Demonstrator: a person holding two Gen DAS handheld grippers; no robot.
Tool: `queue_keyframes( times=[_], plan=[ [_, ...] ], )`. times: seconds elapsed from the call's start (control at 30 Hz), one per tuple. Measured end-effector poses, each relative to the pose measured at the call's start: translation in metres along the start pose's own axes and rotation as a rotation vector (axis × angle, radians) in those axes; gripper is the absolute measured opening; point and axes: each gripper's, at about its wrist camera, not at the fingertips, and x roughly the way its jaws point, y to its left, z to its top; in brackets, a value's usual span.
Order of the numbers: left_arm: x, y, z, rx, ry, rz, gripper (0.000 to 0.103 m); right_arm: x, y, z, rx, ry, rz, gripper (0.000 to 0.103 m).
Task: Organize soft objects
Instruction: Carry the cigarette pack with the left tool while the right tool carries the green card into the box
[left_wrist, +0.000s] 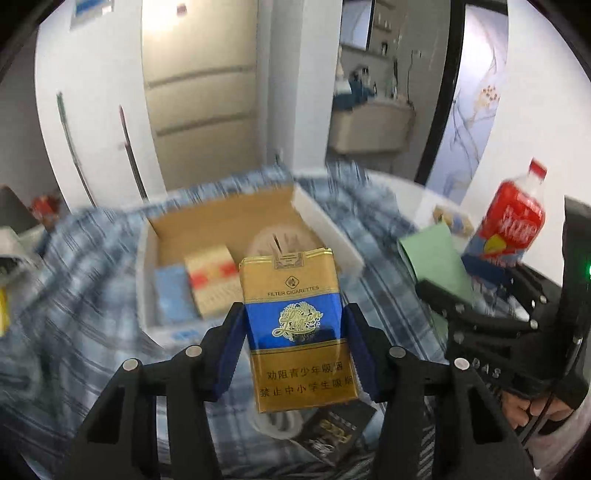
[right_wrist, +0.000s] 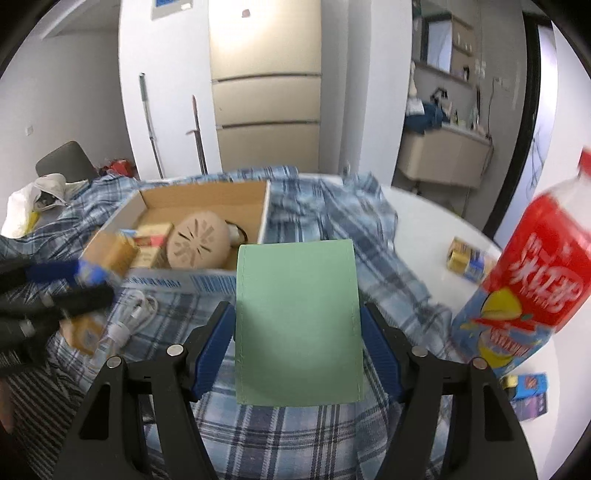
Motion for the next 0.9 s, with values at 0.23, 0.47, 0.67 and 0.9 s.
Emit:
queue_keyframes(
  times=[0.23, 0.47, 0.67, 0.9],
  plan=[
    [-0.024, 0.031, 0.042, -0.054, -0.081, 0.050, 0.056, -0.029, 0.017, 0.033, -0.034, -0.045, 0.047, 0.069],
    [-0.042, 0.062, 0.075, -0.099, -0.178, 0.126, 0.056, -0.040, 0.027, 0.104, 0.015, -0.114, 0.092, 0.069],
    [-0.018, 0.083, 0.072, -0.146, -0.147, 0.124, 0.056, -0.017, 0.044, 0.146, 0.084, -0.163, 0.103, 0.069],
    [0.034, 0.093, 0.056, -0.154, -0.040, 0.128, 0.056, 0.044, 0.060, 0.118, 0.075, -0.114, 0.090, 0.069]
  ],
)
